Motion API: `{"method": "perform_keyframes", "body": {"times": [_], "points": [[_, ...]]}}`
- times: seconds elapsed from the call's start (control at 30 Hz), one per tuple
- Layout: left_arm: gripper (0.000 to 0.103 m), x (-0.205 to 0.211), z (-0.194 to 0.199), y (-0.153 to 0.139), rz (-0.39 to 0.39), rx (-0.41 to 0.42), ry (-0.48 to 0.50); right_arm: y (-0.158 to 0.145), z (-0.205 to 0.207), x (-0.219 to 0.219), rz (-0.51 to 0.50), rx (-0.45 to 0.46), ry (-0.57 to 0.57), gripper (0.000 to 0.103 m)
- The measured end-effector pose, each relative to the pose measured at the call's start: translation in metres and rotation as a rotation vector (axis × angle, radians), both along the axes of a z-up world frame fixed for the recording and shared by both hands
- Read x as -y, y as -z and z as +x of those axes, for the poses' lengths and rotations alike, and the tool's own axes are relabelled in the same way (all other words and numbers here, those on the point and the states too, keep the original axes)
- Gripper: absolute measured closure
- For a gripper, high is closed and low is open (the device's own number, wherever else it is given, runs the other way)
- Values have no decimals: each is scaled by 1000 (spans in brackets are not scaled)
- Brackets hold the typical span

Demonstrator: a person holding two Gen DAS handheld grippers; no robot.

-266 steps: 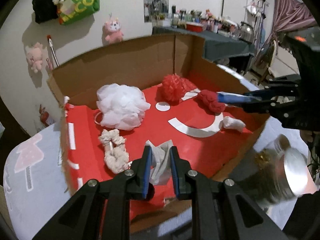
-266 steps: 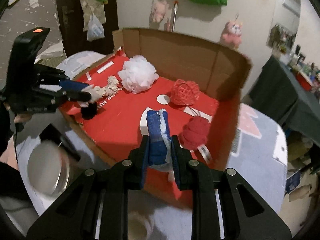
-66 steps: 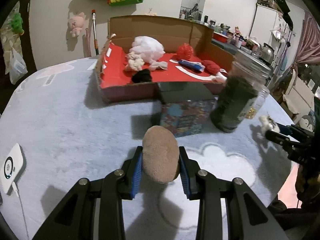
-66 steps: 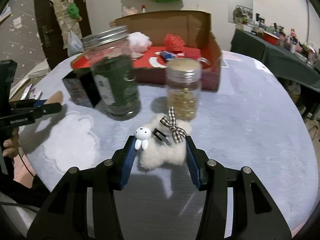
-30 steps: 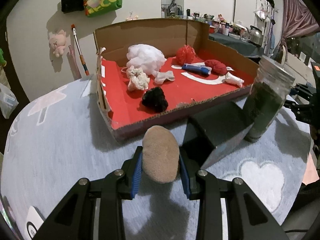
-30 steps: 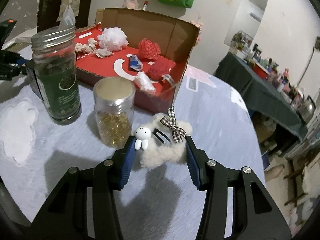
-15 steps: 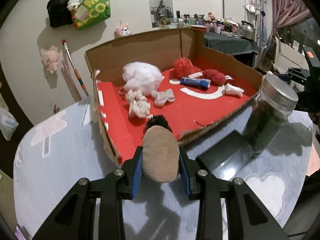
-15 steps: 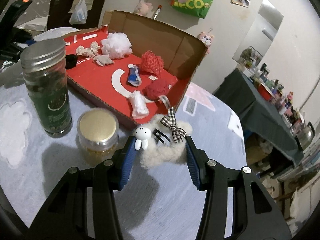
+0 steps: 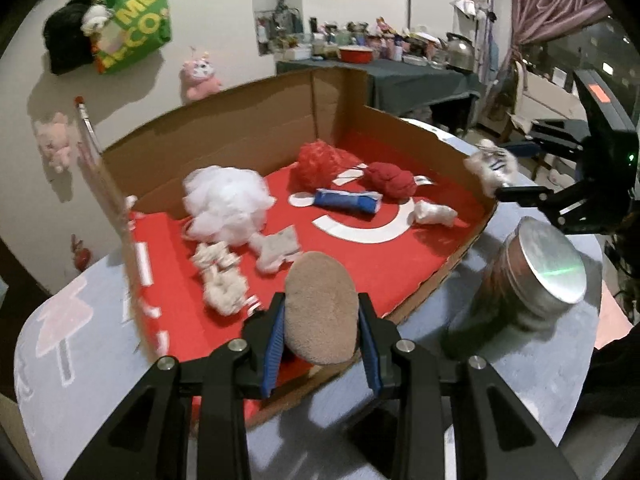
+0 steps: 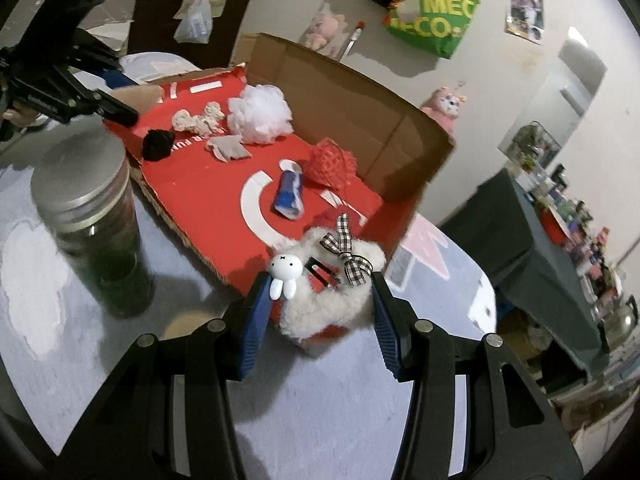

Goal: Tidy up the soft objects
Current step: 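Lift the beige pad and plush star and carry both over the box, then lower the pad and star into the box and open both tools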

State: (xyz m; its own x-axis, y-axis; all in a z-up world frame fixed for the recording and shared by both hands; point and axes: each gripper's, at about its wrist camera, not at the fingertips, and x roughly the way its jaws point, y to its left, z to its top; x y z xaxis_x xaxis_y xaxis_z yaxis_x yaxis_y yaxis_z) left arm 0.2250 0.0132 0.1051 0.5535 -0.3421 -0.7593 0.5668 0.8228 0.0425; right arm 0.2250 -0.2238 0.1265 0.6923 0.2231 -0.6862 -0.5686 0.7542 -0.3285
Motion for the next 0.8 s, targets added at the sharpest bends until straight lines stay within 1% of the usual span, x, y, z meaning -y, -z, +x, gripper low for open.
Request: {"method": "perform_keyframes", "body": {"times": [0.17, 0.27, 0.37, 0.5, 0.63, 0.8], "points": [[67, 18, 31, 9, 11, -82, 29, -3, 27, -20, 67, -102, -81, 57], [67, 26, 45, 16, 23, -128, 42, -1, 49, -33, 131, -209, -134, 57], [67, 35, 57, 23, 38, -166, 59, 6, 68, -45, 161, -307, -157, 57], [66, 45, 68, 33, 70, -210, 67, 18, 92, -58, 174, -426, -153, 56], [66, 49, 75, 40, 88, -247, 68, 27, 106, -67, 165, -498, -150, 56], [64, 49, 81, 46, 101, -279, 65, 44, 119, -74, 145, -586, -109, 55]]}}
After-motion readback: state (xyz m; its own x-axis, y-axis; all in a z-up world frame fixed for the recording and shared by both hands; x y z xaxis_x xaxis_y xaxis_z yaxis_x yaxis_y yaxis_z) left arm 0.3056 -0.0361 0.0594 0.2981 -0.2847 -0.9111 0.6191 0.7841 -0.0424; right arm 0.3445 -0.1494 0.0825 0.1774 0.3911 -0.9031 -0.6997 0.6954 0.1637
